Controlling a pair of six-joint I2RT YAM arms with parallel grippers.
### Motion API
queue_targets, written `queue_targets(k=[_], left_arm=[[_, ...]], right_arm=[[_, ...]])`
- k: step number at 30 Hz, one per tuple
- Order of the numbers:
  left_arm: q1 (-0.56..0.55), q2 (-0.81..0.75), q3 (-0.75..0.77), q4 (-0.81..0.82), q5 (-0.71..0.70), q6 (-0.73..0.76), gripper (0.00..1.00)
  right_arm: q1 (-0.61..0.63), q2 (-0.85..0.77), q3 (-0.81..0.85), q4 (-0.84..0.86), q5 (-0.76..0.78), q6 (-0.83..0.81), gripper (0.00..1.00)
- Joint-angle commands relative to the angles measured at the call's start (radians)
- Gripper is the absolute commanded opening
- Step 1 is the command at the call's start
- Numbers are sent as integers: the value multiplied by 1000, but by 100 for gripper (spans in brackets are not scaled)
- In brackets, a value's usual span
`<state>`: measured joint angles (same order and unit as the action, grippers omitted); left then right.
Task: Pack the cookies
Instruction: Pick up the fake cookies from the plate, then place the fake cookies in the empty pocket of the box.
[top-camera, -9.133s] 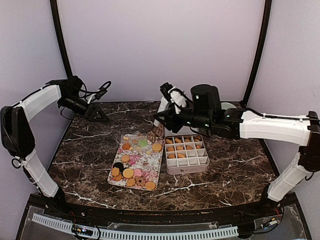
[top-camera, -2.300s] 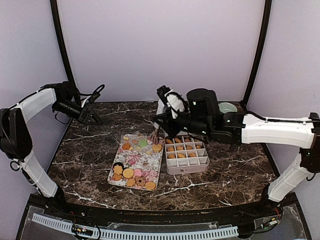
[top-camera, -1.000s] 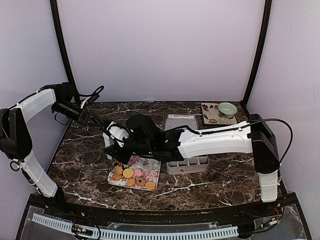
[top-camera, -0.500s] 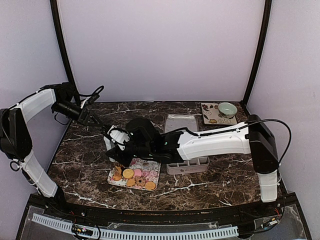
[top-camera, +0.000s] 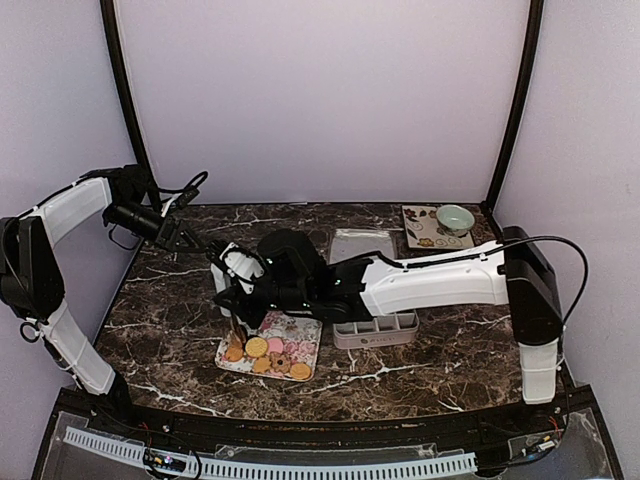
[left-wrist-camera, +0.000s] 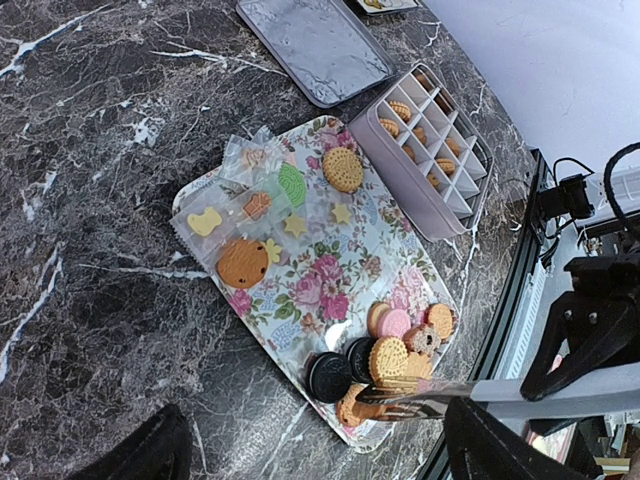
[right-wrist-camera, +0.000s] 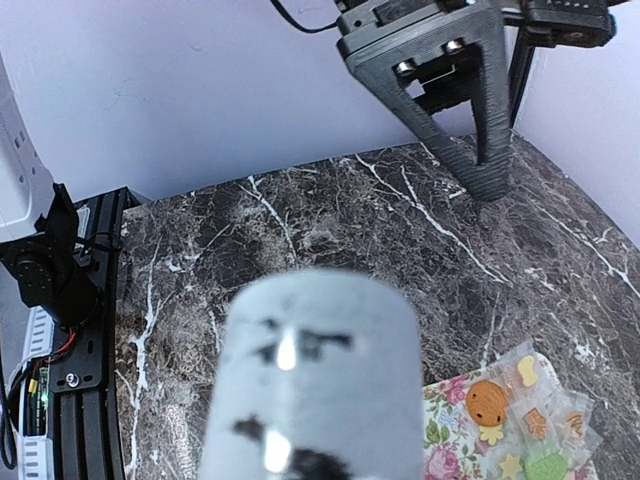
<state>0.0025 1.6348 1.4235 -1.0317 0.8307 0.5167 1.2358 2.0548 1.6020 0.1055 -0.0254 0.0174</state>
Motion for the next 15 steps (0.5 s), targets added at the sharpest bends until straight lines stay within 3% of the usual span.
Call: queue_targets(k=[1,7,15], left_arm=[[5,-43,-2,-31,18,14,90],[5,-42,-3,-34,19,17,90],[4,-41,-15,-26,26,13,90]], right_arm=[[-51,-150,-47,86,10,32,0],[-129,-356,-245,77,88,21,0],[-254,-703,-615,-99,307,-17,0]])
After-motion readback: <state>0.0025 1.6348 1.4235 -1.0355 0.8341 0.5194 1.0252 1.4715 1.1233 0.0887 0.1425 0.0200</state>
